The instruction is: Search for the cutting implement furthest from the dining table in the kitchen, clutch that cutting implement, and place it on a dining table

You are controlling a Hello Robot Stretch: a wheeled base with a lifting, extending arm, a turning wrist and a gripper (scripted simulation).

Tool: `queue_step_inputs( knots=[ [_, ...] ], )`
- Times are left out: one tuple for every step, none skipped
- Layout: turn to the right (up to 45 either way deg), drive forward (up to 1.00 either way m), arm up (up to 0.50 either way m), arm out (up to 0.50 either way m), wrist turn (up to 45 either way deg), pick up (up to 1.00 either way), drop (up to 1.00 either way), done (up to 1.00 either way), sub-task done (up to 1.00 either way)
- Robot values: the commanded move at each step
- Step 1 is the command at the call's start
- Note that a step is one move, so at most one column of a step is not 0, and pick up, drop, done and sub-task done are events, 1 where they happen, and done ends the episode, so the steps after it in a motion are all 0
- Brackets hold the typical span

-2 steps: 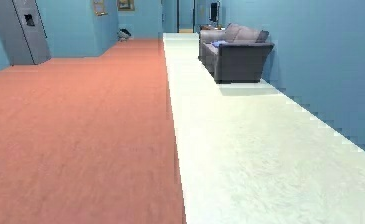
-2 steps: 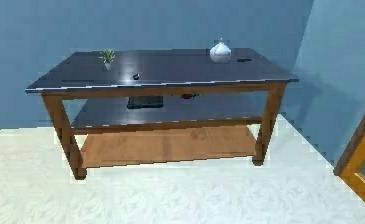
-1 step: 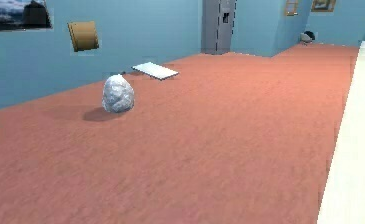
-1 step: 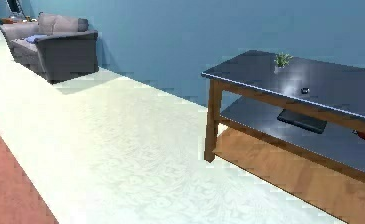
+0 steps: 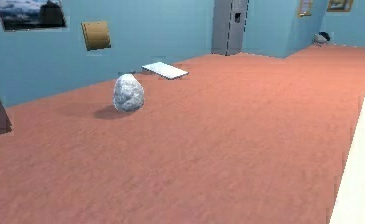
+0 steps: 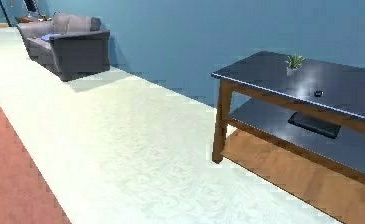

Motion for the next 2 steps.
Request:
queue_step_inputs(
  knots=[
    [0.0, 0.45, 0.00, 0.00, 0.0, 0.00, 0.00, 0.00, 0.00],
    [-45.0, 0.00, 0.00, 0.00, 0.0, 0.00, 0.00, 0.00, 0.00]
  ],
)
